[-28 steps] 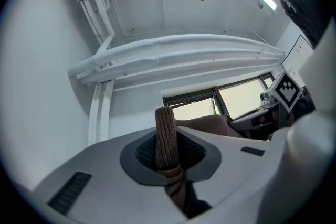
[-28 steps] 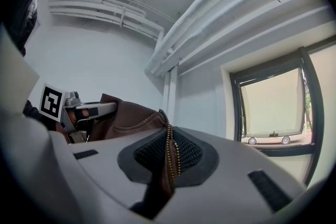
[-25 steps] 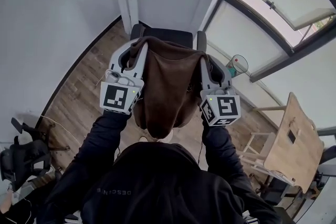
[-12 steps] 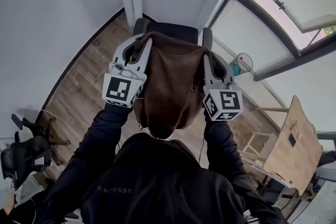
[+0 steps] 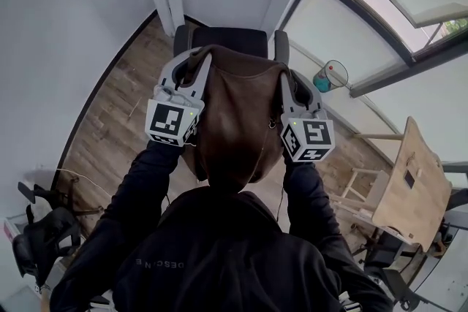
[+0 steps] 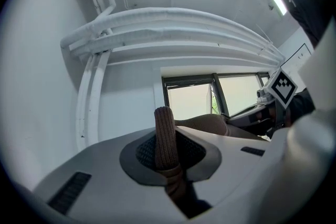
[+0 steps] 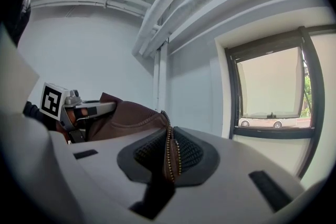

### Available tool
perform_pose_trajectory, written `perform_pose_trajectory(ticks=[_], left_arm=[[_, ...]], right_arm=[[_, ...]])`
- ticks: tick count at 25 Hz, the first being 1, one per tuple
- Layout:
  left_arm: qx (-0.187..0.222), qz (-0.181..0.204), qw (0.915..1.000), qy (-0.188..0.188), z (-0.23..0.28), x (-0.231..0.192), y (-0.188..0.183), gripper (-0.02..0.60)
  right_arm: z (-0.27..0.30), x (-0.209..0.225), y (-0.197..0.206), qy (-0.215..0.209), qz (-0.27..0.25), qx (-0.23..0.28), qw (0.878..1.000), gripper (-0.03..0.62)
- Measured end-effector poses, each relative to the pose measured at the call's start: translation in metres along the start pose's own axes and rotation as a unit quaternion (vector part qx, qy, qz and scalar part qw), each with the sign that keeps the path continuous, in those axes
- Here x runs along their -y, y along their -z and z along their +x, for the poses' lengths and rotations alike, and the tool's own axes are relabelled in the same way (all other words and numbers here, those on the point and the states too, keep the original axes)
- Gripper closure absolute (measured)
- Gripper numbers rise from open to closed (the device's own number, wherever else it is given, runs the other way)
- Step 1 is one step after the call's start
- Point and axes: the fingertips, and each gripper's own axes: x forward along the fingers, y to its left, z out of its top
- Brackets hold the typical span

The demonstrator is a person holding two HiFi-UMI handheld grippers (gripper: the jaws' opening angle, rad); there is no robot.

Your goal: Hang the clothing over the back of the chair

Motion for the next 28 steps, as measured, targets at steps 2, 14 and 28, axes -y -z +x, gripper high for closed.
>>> perform_pose_trajectory(ticks=[2,14,28], left_arm=[[-0.007,-0.005,1.0000,0.004,0.006,-0.001,0.009,0.532],[-0.028,-0.020,0.9992,0.018,0.020,-0.007,0.048,0.532],[-0.061,-0.022,0.9925,0.103,0.034,-0.008,0.084,0.532]], right_arm=[[0.005,0.003,0.007,0.004,0.003,-0.007,1.000,0.542],[0.025,0.011,0.036,0.021,0.002,-0.019,1.000,0.530],[0.041,0.018,0.060,-0.019,-0.009,-0.056,0.998,0.539]])
